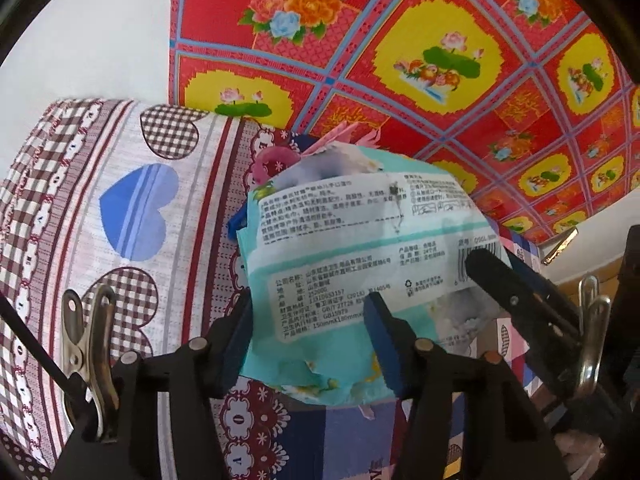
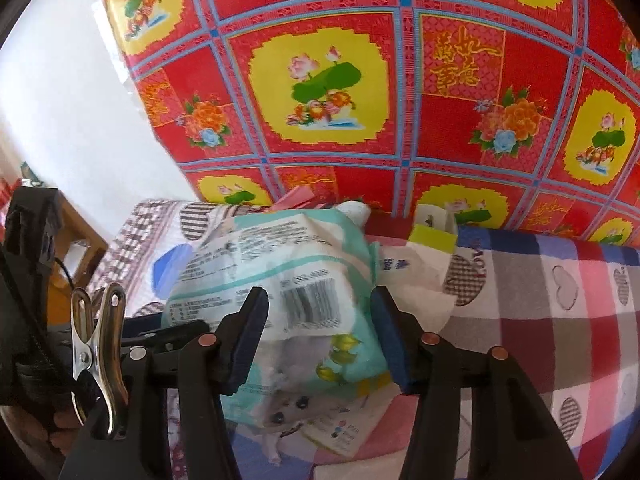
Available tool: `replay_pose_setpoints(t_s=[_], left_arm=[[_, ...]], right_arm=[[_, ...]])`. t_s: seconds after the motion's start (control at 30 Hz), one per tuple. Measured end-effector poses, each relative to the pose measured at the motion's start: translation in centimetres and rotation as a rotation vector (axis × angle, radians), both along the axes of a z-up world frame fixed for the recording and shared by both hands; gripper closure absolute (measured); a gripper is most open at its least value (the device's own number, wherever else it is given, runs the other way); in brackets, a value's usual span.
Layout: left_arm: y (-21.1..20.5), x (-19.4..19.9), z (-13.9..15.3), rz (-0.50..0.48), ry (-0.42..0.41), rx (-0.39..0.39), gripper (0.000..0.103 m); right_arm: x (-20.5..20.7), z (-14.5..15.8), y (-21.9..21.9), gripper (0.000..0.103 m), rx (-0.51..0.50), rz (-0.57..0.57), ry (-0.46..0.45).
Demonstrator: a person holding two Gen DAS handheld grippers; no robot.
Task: Collect trash
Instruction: 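Close both tools on the teal wipes package and lift it off the bed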
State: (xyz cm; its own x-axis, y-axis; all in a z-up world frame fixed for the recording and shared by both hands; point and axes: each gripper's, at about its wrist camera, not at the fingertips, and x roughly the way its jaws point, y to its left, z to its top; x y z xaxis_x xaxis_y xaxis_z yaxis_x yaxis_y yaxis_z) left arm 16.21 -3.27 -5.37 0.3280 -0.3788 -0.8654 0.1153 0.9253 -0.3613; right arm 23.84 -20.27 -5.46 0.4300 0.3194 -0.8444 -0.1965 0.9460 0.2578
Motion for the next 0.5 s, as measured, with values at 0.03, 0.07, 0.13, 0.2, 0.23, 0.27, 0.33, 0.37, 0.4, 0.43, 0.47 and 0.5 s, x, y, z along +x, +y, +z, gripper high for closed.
replay_pose_setpoints(t_s=[0.03,0.07,0.13,0.2,0.23,0.27,0.33,0.37,0.4,0.43,0.47,0.5], left_arm=[[0.1,-0.1,0.1,0.002,-0.003,0.002,0.046],[0.3,-0.2,0.3,0.006,-0.004,0.002,0.046],[0.7,-0.4,0.4,0.014,-0.004,-0.001,0.046],[1.2,-0.8,0.5,0.019,-0.004,-0.003,0.051],[1.4,-0.9,0.6,0.021,-0.004,-0.004,0.051],[1.7,-1.1,0.8,0.024,-0.008,-0.005,0.051],[1.9,-1.3,0.9,0.027,-0.015,-0.003,0.051],[2.0,-1.4,1.0,0.028,-0.018,-0.002,0.051],[2.2,-1.6,1.1,0.031,-0.021,0.000,0.051],[2.5,-1.7,1.2,0.036,-0.024,0.000,0.051],[2.7,-1.9,1.4,0.040,-0.027,0.000,0.051],[2.9,-2.0,1.5,0.043,-0.031,0.001,0.051]], right_arm=[[-0.1,0.1,0.1,0.049,0.002,0.002,-0.001],[-0.3,0.2,0.3,0.049,0.000,0.005,-0.004],[-0.5,0.3,0.5,0.049,0.000,0.010,-0.004],[-0.7,0.3,0.7,0.049,0.002,0.014,-0.001],[-0.8,0.3,0.8,0.050,0.003,0.017,0.001],[-0.8,0.3,0.9,0.050,0.005,0.019,0.002],[-1.0,0.4,1.1,0.050,0.012,0.022,0.006],[-1.1,0.5,1.2,0.050,0.015,0.024,0.006],[-1.2,0.6,1.4,0.050,0.016,0.027,0.005],[-1.2,0.7,1.6,0.050,0.017,0.030,0.003],[-1.3,0.8,1.8,0.050,0.017,0.034,0.002],[-1.4,0.9,1.9,0.050,0.018,0.038,0.000]])
